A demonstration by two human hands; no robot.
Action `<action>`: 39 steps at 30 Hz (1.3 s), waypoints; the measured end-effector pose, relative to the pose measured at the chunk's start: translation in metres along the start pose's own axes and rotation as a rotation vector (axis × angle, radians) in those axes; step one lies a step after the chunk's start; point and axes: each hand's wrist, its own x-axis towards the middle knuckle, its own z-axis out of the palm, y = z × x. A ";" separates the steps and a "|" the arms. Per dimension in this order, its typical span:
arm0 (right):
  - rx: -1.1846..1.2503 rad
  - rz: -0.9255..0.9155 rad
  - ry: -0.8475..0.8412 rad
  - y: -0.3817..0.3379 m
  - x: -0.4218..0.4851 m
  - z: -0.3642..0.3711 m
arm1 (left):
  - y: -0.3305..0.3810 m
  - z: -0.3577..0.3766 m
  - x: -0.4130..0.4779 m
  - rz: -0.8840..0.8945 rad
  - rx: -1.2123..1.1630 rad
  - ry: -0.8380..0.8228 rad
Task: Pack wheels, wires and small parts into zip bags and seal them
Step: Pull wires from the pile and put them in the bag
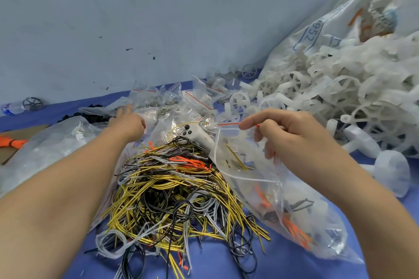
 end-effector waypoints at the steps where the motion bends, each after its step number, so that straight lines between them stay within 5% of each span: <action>1: 0.013 0.006 -0.002 0.001 0.002 0.002 | -0.001 0.004 0.005 0.015 0.046 -0.030; 10: 0.024 -0.005 -0.002 0.004 0.006 0.011 | -0.014 0.020 0.019 0.044 0.116 -0.123; 16: 0.013 0.000 0.006 0.003 0.008 0.012 | -0.008 0.008 0.009 -0.004 -0.040 0.048; 24: -0.028 0.003 0.009 -0.004 0.003 0.015 | 0.021 -0.068 -0.026 0.065 -0.656 0.541; 33: -0.134 -0.026 -0.004 -0.018 -0.011 0.021 | 0.056 -0.156 -0.136 0.163 -1.467 0.863; 36: -0.167 -0.023 -0.029 -0.022 -0.013 0.027 | 0.080 -0.148 -0.161 0.109 -1.653 0.793; 39: -0.214 -0.003 -0.074 -0.021 -0.016 0.033 | 0.107 -0.117 -0.173 0.016 -1.633 0.489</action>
